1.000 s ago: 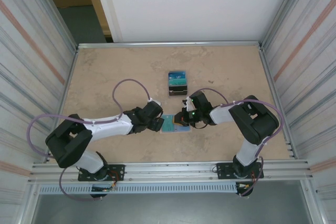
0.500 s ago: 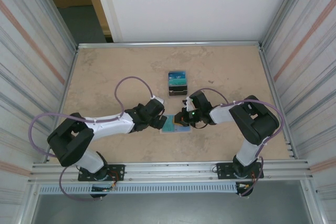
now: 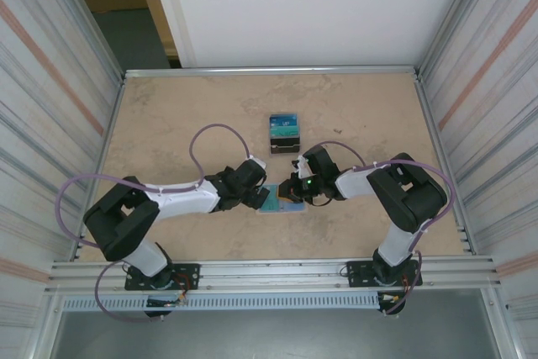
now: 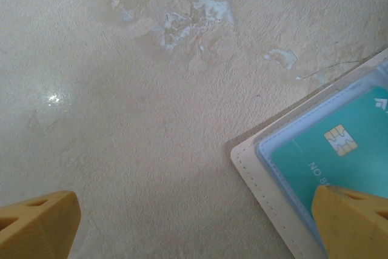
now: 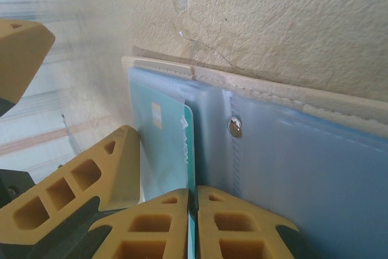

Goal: Take the credit cards out of the card holder

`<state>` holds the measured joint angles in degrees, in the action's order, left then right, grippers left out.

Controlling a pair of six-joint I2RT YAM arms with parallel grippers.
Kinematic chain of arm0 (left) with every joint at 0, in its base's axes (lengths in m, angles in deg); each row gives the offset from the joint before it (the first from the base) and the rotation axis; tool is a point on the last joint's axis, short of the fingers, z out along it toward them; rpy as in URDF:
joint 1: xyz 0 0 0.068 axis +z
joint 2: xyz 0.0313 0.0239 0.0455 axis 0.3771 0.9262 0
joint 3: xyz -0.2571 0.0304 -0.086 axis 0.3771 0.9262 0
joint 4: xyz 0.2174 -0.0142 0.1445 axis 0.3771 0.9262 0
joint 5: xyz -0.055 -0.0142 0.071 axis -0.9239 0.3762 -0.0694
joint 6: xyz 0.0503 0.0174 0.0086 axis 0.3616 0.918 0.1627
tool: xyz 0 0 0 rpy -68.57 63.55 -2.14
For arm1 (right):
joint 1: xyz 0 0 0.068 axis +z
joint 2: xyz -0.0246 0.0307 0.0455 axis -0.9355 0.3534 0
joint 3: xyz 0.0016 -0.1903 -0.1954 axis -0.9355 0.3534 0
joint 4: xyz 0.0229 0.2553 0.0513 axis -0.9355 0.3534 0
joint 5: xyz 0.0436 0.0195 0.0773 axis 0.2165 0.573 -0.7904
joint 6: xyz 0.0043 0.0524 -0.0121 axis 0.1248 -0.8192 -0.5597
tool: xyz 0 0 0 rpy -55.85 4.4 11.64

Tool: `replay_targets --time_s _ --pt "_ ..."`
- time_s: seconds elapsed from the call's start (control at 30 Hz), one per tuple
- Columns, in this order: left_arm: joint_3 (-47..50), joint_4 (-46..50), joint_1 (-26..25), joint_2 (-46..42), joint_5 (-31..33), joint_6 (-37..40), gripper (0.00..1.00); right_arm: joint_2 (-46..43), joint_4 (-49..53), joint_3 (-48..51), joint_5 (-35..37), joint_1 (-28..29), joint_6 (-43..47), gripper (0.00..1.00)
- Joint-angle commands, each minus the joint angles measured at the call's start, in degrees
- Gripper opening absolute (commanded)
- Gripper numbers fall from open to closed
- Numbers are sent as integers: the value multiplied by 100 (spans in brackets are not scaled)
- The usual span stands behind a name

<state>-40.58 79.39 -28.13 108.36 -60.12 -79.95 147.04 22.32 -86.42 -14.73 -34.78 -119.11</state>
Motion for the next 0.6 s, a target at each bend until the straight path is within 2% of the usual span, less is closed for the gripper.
replay_targets --time_s 0.0,0.2,0.57 --pt "-88 358 -39 81 34 -17 99 -116 -15 23 -21 -1 -44 10" --pt "-31 517 -43 109 3 -144 98 -107 -390 96 -174 -38 -212 11" --pt "-111 654 -38 225 43 -189 97 -217 -472 236 -226 -156 -268 7"
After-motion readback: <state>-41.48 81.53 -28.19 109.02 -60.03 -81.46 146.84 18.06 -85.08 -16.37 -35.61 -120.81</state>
